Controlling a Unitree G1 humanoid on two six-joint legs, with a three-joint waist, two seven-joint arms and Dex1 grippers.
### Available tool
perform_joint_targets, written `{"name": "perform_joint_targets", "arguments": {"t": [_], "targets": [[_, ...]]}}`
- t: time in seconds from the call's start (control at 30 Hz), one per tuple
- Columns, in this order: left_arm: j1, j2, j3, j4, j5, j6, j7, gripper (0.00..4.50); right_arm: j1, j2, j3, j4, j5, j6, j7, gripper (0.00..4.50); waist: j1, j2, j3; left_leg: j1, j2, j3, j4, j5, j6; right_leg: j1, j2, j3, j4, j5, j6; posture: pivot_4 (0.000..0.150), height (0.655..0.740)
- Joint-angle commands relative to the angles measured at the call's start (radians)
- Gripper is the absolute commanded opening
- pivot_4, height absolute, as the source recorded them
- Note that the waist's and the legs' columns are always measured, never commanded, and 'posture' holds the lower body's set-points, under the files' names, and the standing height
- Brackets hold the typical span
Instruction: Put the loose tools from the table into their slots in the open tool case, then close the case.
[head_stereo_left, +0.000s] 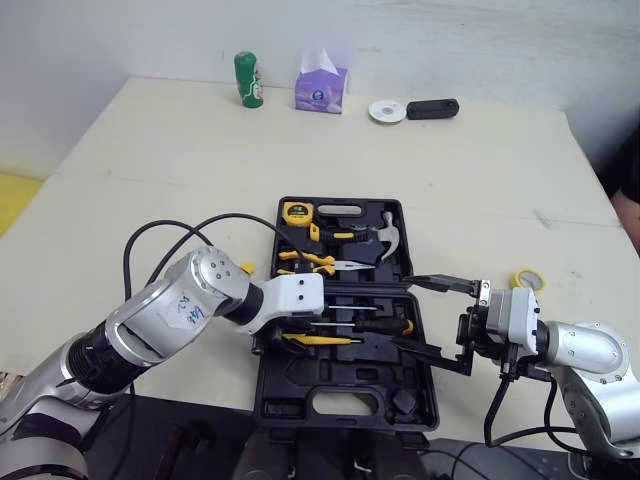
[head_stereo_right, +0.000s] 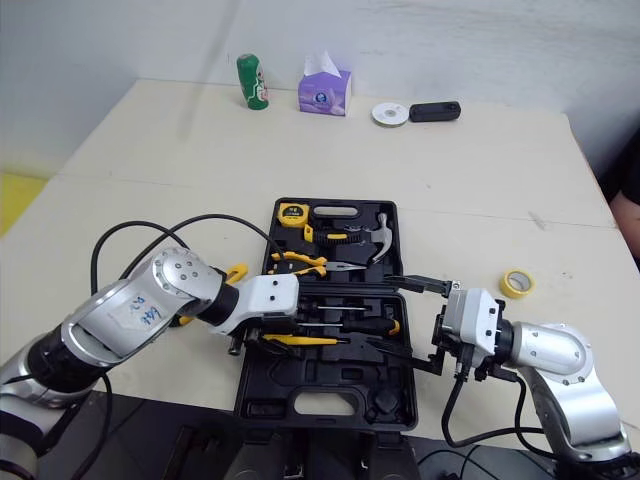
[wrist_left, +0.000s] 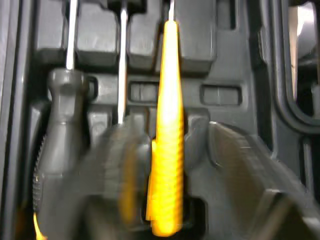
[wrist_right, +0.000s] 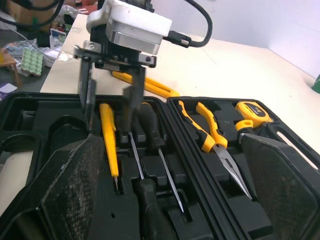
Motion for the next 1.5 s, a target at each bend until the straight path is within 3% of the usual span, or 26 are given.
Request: {"name": "perform_joint_targets", "arguments": {"t": [0.03, 0.23, 0.47, 0.57, 0.67, 0.87, 0.93, 1.5], "targets": [[-0.006, 0.014, 0.019, 0.004, -0.008, -0.022, -0.006, 4.06, -0.014, 0.006, 0.0, -0.006, 0.007, -0.017, 0.001, 4.5, 0.0, 0.0, 0.0, 0.0, 0.0, 0.0, 0.0, 0.0, 0.0, 0.0, 0.0, 0.0, 0.0, 0.0, 0.0, 0.15, 0.74], [0.02, -0.008, 0.119, 0.041, -0.059, -0.105, -0.006, 4.06, -0.034, 0.004, 0.009, 0.005, 0.007, -0.017, 0.001, 4.5, -0.002, 0.0, 0.0, -0.001, 0.0, 0.0, 0.002, 0.0, 0.0, 0.0, 0.0, 0.0, 0.0, 0.0, 0.0, 0.15, 0.74], [0.157, -0.04, 0.292, 0.176, -0.095, -0.505, -0.045, 4.06, -0.013, -0.008, -0.023, 0.019, 0.005, -0.038, 0.007, 4.5, -0.002, 0.0, 0.0, -0.001, 0.0, -0.001, 0.003, 0.0, 0.001, 0.0, 0.0, -0.001, 0.0, 0.0, 0.0, 0.15, 0.74], [0.228, -0.103, 0.407, 0.21, -0.195, -0.562, -0.05, 4.06, -0.004, -0.02, -0.045, 0.026, 0.009, -0.046, 0.013, 4.5, -0.002, 0.0, 0.0, -0.001, 0.0, -0.001, 0.003, -0.001, 0.001, 0.0, -0.001, -0.001, 0.0, 0.0, 0.0, 0.15, 0.74], [0.293, -0.134, 0.467, 0.242, -0.228, -0.625, -0.057, 3.31, 0.008, -0.028, -0.066, 0.034, 0.012, -0.048, 0.019, 4.5, -0.003, 0.0, 0.0, -0.001, 0.0, -0.001, 0.004, -0.001, 0.002, 0.0, -0.001, -0.001, 0.0, 0.0, 0.0, 0.15, 0.74], [0.361, -0.196, 0.466, 0.271, -0.236, -0.737, -0.071, 0.52, 0.018, -0.027, -0.075, 0.055, 0.01, -0.059, 0.023, 4.5, -0.002, 0.0, 0.0, -0.001, 0.0, -0.001, 0.004, -0.002, 0.002, 0.0, -0.001, -0.001, 0.0, 0.0, 0.0, 0.15, 0.74], [0.389, -0.206, 0.456, 0.279, -0.22, -0.777, -0.083, 0.02, 0.029, -0.033, -0.081, 0.057, 0.012, -0.061, 0.034, 4.5, -0.002, 0.0, 0.0, -0.001, 0.0, -0.001, 0.004, -0.002, 0.002, 0.0, -0.001, -0.001, 0.0, 0.0, 0.0, 0.15, 0.74], [0.471, -0.206, 0.36, 0.333, -0.086, -0.854, -0.062, 0.02, 0.047, -0.039, -0.081, 0.054, 0.019, -0.062, 0.052, 4.5, -0.002, 0.0, 0.0, -0.001, 0.001, 0.0, 0.005, -0.004, 0.003, 0.0, -0.001, -0.001, -0.002, 0.0, 0.0, 0.15, 0.74]]}}
